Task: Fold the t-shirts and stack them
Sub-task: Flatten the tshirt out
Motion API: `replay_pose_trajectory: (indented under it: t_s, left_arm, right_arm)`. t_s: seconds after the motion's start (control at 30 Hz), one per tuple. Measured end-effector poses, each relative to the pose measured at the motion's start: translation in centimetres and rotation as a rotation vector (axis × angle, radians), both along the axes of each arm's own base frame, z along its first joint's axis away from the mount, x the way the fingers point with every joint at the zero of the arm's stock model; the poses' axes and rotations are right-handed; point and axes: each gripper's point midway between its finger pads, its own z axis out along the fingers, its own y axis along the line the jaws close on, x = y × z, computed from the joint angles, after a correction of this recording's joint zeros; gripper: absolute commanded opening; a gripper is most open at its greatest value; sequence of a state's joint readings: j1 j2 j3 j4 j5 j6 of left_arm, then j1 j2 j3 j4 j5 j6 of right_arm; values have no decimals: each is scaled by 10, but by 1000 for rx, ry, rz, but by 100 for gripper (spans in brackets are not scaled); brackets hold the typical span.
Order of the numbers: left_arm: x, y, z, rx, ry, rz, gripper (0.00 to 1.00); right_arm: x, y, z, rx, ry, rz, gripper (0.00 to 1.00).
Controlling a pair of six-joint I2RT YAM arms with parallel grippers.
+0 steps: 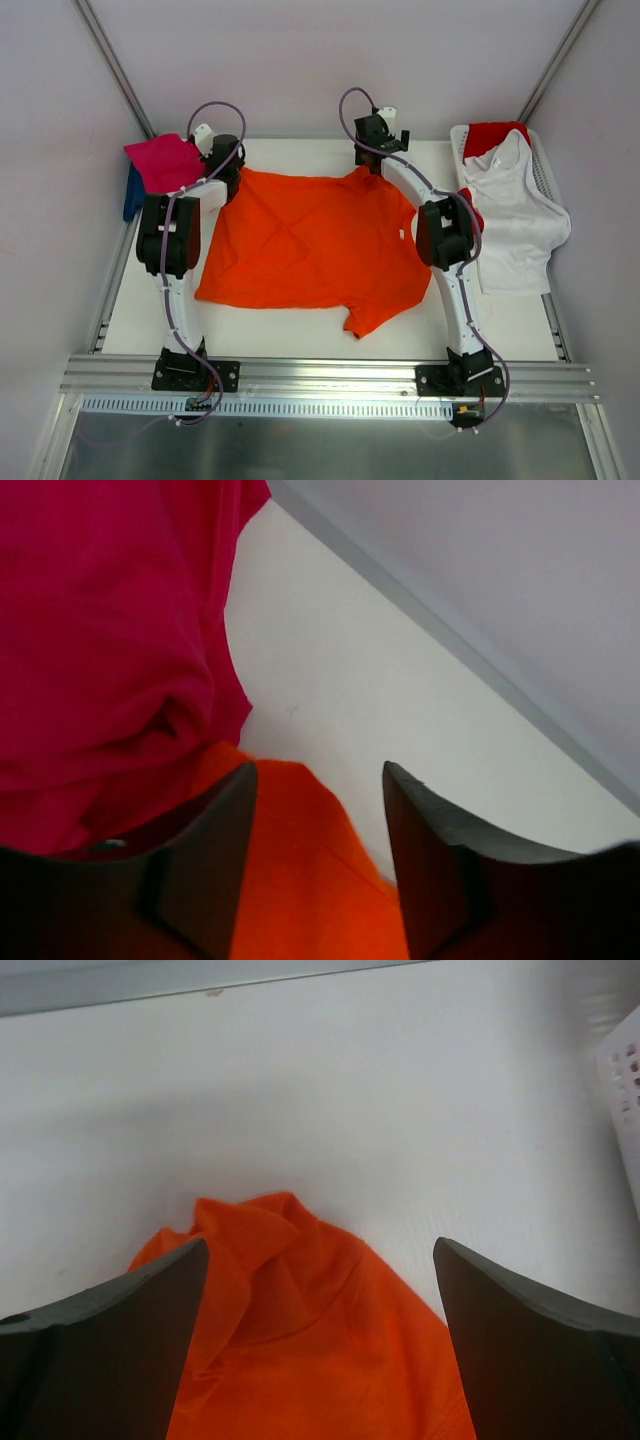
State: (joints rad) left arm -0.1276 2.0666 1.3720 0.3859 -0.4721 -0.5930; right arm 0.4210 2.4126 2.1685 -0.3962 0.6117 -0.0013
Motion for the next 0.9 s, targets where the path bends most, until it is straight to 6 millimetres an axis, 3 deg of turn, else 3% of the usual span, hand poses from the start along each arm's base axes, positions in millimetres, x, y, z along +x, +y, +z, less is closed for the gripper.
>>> replay_pose_trajectory:
  t_s: [0.07,0.1,0.23,0.4,0.53,0.63,0.67,0.77,0.9]
  left_arm:
    - [9,8,-2,9,6,12,93]
    - [13,15,-4,13,16,21,99]
    - [21,40,8,18,17,73,99]
    - [-1,57,55,34,-13,102,97]
    - [-46,30,132,12,-130,33,96]
    - [-85,-2,174,-12,-224,-31,95]
    - [-97,-13,180,-28,-247,-52,94]
    - [-123,-40,164,-67,-231,-112,91]
    - [-154,-59,83,-73,-47,-149,91]
  right_arm:
    - [4,-7,3,-20,-13,-22,99]
    - [4,-11,5,-34,-19,-37,99]
    - [-6,-25,13,-77,-38,-77,100]
    - [-58,-50,39,-114,-32,-95,99]
    - [-85,-54,84,-27,-112,-94,99]
    - [-92,-39,105,97,-147,-29,84]
    - [-89,-30,107,152,-151,5,73]
    - [-78,3,90,313,-109,113,57]
    - [-58,36,31,488,25,184,53]
